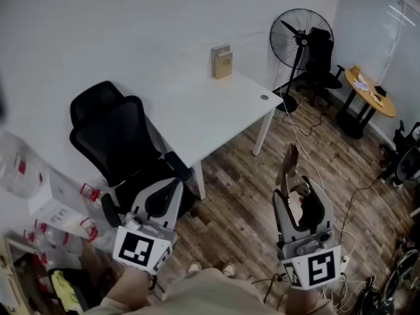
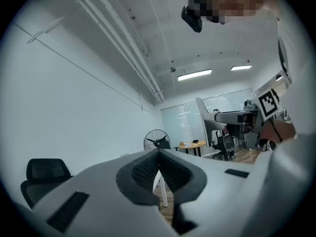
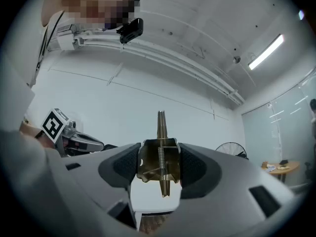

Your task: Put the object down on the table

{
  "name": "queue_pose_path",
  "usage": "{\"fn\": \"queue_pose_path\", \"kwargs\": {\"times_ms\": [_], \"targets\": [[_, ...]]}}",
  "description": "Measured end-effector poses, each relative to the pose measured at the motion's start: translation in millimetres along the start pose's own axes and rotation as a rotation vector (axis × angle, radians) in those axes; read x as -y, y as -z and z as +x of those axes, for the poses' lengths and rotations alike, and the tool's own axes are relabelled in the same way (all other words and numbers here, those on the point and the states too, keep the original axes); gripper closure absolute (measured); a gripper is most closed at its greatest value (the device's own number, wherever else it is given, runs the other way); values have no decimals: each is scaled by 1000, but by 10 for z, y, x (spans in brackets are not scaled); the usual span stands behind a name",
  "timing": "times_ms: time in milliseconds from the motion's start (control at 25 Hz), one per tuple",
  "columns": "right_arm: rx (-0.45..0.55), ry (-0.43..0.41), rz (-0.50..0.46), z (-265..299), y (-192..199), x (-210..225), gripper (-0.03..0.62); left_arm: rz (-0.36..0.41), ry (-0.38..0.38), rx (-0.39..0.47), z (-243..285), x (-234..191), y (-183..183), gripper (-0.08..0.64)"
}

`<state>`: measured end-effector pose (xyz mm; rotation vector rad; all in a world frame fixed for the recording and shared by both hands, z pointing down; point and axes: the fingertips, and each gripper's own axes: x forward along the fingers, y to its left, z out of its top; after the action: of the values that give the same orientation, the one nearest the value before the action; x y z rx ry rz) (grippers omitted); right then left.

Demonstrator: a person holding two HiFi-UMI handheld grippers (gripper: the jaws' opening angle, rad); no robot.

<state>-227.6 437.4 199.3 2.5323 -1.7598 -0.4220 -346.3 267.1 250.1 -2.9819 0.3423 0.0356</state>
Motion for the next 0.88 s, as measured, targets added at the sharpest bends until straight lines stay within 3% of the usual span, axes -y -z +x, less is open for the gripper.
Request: {"fn": "queue_pose_path", "kwargs": {"times_ms": [280,880], "targets": [[-4,20,33,-67,61,253,350,14,-13,-2,91,161,22,540],[-69,-65,65,-303,399,413,351,-6,-24,-20,187,610,142,540]]}}
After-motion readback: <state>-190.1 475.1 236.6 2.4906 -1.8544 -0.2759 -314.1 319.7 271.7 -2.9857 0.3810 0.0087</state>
